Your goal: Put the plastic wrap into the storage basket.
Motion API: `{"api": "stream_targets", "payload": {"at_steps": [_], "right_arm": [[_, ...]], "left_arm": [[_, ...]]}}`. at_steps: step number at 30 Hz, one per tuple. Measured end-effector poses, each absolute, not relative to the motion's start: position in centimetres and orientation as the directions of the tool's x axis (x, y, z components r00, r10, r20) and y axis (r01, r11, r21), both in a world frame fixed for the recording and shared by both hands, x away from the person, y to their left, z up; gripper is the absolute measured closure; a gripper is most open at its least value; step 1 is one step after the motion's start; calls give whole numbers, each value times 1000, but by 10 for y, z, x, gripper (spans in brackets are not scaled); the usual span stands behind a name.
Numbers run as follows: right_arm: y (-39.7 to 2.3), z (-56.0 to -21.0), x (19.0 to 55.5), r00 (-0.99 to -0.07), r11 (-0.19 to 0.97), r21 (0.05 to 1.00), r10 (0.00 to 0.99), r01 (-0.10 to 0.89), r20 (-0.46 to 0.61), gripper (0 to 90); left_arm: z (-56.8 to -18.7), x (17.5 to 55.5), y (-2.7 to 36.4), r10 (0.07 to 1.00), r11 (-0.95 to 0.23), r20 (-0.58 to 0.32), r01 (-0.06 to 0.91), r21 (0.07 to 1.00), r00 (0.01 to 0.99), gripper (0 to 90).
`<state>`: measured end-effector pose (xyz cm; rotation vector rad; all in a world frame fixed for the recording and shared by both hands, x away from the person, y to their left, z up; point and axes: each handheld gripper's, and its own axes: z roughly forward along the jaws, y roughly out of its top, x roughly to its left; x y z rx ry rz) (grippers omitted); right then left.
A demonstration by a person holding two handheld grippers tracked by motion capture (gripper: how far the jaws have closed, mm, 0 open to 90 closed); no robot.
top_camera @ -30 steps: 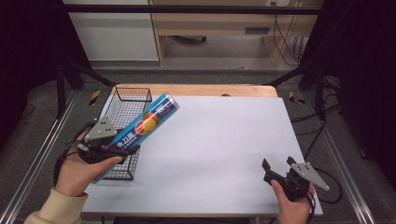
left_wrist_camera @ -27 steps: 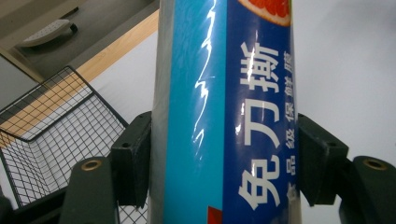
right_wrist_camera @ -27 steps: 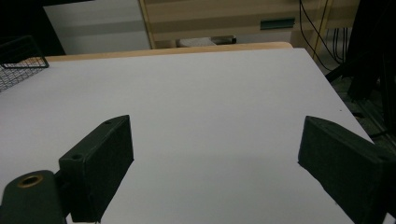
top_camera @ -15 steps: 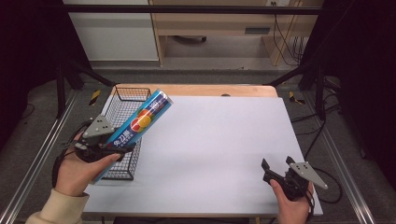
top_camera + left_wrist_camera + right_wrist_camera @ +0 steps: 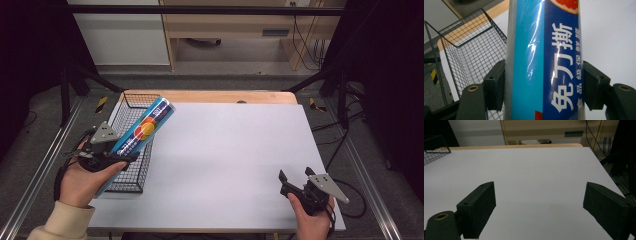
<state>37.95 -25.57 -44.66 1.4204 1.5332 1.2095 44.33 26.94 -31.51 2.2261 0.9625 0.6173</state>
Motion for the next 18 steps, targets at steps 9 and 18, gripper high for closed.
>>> {"api": "stream_targets", "payload": {"at_steps": [9,18], "right_arm": [[-249,-444,379,-161,-19,953,984,302,70,117],[-246,-444,377,-186,-3,952,981,306,62,117]], "left_arm": [[-312,446,272,775,-534,172,485,692,608,320],[-305,443,278,822,-502,189,526,687,537,320]]}}
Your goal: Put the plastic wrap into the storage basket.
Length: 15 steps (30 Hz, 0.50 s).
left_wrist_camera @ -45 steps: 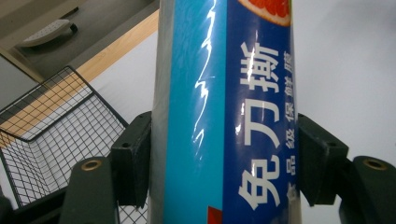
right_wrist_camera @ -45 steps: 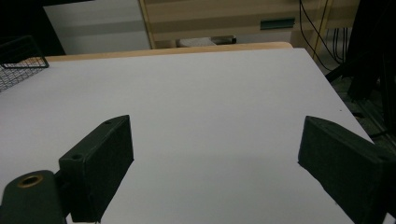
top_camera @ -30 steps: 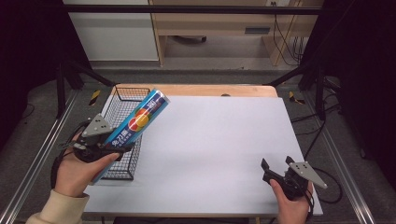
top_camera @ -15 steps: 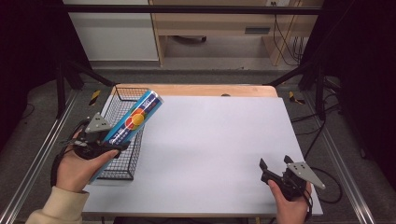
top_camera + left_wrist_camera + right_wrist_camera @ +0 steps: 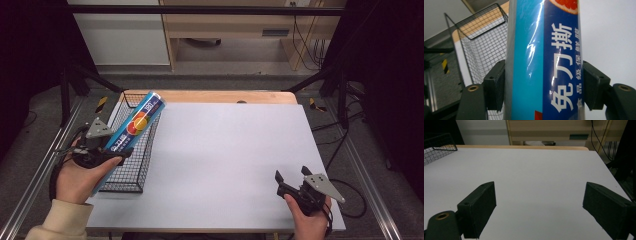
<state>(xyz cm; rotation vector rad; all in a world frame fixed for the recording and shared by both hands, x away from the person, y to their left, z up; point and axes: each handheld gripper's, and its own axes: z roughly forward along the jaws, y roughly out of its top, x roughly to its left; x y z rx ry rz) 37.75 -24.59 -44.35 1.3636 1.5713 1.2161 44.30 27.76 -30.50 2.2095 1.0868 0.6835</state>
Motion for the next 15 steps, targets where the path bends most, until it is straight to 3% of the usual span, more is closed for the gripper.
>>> {"api": "stream_targets", "payload": {"at_steps": [15], "right_arm": [[-235,-437,373,-215,31,960,976,278,31,117]], "left_arm": [[-304,456,285,888,-444,220,630,637,404,320]]}}
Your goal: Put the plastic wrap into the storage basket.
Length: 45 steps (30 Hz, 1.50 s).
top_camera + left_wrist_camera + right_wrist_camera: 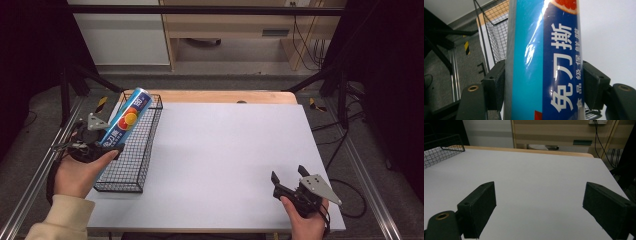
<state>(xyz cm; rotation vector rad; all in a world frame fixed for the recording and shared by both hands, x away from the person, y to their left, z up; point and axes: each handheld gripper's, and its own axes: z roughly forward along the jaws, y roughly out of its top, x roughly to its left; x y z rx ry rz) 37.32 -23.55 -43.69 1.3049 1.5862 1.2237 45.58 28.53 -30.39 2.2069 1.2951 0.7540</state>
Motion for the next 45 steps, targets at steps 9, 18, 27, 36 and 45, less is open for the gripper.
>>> {"api": "stream_targets", "payload": {"at_steps": [9,18,27,36,45], "right_arm": [[-236,-436,372,-211,35,961,977,276,25,117],[-236,-436,372,-213,36,962,977,271,23,117],[-236,-436,372,-213,35,963,977,268,24,117],[-236,-435,372,-217,36,963,976,266,23,117],[-236,-434,372,-217,39,964,976,263,20,117]], "left_arm": [[-316,468,287,901,-428,218,692,582,375,320],[-324,477,286,911,-409,207,729,548,356,320],[-331,484,279,907,-420,226,754,505,354,320],[-339,491,277,905,-425,253,770,476,343,320],[-341,499,277,912,-408,252,785,466,324,321]]}}
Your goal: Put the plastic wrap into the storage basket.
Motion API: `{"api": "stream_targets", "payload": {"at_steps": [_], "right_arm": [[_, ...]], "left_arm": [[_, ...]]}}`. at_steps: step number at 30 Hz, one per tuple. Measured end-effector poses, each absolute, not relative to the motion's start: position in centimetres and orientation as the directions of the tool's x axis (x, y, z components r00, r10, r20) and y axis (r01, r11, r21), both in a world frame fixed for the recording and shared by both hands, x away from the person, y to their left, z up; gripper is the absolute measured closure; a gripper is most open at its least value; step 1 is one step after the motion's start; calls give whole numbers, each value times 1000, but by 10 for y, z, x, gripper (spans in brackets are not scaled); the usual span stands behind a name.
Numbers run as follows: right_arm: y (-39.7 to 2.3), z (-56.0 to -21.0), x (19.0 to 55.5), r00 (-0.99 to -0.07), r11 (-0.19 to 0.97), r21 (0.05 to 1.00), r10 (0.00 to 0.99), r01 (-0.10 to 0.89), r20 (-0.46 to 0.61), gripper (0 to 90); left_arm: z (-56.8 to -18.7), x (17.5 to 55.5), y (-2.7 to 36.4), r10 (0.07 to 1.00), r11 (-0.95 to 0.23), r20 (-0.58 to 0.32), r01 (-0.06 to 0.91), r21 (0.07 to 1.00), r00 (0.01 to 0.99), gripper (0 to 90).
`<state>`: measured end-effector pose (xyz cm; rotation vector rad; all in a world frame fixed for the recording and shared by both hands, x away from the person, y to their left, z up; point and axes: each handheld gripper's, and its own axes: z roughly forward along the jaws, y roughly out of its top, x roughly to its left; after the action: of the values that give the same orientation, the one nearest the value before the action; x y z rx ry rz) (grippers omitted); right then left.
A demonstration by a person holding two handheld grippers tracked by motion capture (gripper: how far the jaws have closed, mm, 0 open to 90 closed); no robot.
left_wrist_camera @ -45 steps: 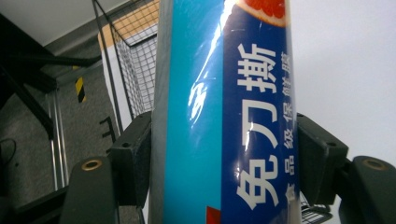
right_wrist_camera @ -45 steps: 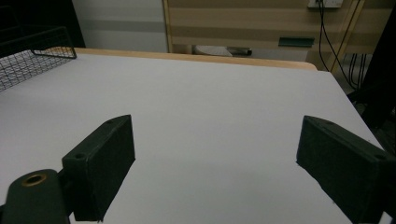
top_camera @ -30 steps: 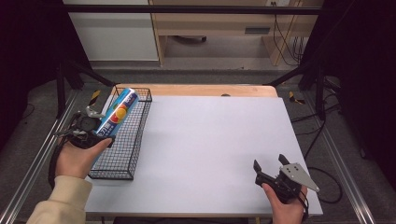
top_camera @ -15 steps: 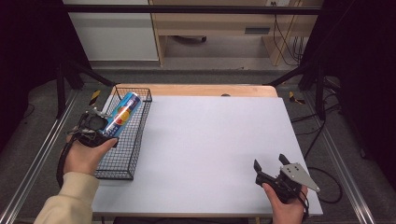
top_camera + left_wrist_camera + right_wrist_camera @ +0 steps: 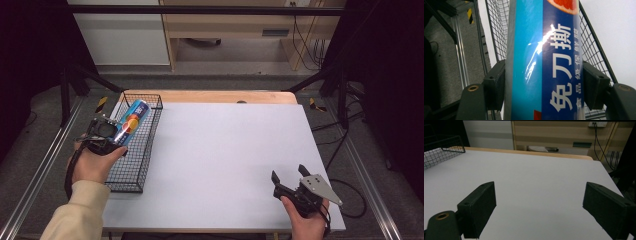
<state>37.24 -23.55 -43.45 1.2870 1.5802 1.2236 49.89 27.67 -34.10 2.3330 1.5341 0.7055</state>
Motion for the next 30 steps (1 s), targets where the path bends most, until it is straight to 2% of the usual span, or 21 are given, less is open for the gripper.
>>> {"api": "stream_targets", "payload": {"at_steps": [15,30], "right_arm": [[-237,-433,371,-217,31,967,976,251,25,117],[-236,-433,372,-231,35,967,973,253,25,117]], "left_arm": [[-350,510,276,922,-381,230,829,409,311,321],[-360,519,275,919,-379,252,859,346,304,321]]}}
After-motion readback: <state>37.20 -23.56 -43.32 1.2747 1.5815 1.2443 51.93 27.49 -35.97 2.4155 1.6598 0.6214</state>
